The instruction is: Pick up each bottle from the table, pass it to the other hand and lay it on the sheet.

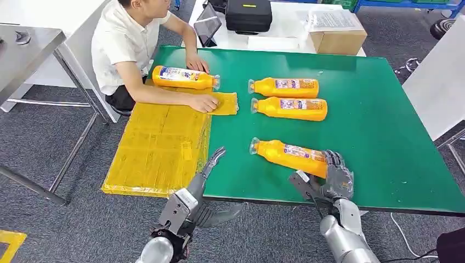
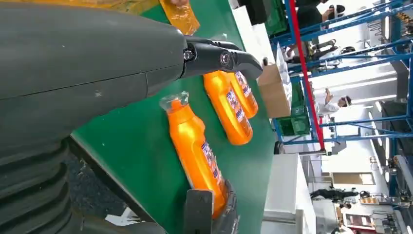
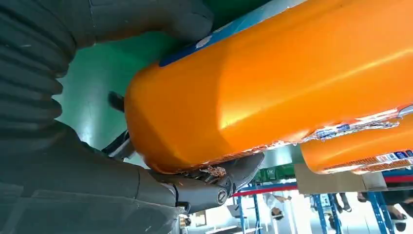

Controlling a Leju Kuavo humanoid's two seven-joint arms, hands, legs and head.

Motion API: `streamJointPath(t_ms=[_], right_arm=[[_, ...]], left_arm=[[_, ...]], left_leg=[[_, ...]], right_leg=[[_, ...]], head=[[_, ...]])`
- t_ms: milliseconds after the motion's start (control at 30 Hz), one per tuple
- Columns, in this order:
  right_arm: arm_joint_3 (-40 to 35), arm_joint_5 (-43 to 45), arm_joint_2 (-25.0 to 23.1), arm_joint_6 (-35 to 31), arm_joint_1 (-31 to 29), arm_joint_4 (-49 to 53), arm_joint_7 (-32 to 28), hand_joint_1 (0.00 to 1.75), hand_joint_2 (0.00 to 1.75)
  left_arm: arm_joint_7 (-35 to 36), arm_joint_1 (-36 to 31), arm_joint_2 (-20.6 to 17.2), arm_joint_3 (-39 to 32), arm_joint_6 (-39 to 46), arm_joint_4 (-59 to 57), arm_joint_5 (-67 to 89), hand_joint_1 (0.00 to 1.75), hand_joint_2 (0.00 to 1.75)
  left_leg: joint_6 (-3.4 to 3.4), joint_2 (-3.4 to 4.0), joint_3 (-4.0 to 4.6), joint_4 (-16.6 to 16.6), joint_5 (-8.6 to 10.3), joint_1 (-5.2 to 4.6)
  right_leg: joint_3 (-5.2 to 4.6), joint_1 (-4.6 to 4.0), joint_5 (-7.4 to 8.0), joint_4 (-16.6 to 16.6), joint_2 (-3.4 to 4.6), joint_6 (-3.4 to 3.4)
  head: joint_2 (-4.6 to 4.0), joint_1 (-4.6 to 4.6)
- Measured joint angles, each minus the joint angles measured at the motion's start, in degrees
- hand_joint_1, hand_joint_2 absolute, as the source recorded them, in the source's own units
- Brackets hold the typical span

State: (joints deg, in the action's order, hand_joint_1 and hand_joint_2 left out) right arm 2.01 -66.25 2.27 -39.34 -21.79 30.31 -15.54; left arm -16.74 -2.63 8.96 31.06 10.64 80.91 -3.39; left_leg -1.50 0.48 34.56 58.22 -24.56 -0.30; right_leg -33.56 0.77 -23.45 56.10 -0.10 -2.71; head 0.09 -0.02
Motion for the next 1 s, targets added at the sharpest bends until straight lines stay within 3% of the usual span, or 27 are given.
streamJointPath(t_ms=[600, 1000], right_arm=[[-0.1, 18.8, -1.5, 1.2, 0.7, 0.2, -15.6, 1.75, 1.75], [-6.7, 34.2, -4.6, 1.5, 6.9, 13.7, -22.0, 1.75, 1.75]], left_arm=[[0.8, -1.3, 0.6, -2.4, -0.6, -2.9, -14.7, 0.0, 1.75], [1.5, -0.2, 1.3, -6.8, -5.6, -10.5, -31.2, 0.0, 1.75]], left_leg=[[0.0, 0.06, 0.04, 0.0, 0.0, 0.03], [0.0, -0.09, 0.65, 0.0, 0.07, 0.03]], right_leg=[[0.02, -0.04, 0.02, 0.0, 0.05, 0.0], [-0.43, -0.03, 0.01, 0.1, -0.01, -0.01]], head=[[0.0, -0.02], [0.0, -0.02]])
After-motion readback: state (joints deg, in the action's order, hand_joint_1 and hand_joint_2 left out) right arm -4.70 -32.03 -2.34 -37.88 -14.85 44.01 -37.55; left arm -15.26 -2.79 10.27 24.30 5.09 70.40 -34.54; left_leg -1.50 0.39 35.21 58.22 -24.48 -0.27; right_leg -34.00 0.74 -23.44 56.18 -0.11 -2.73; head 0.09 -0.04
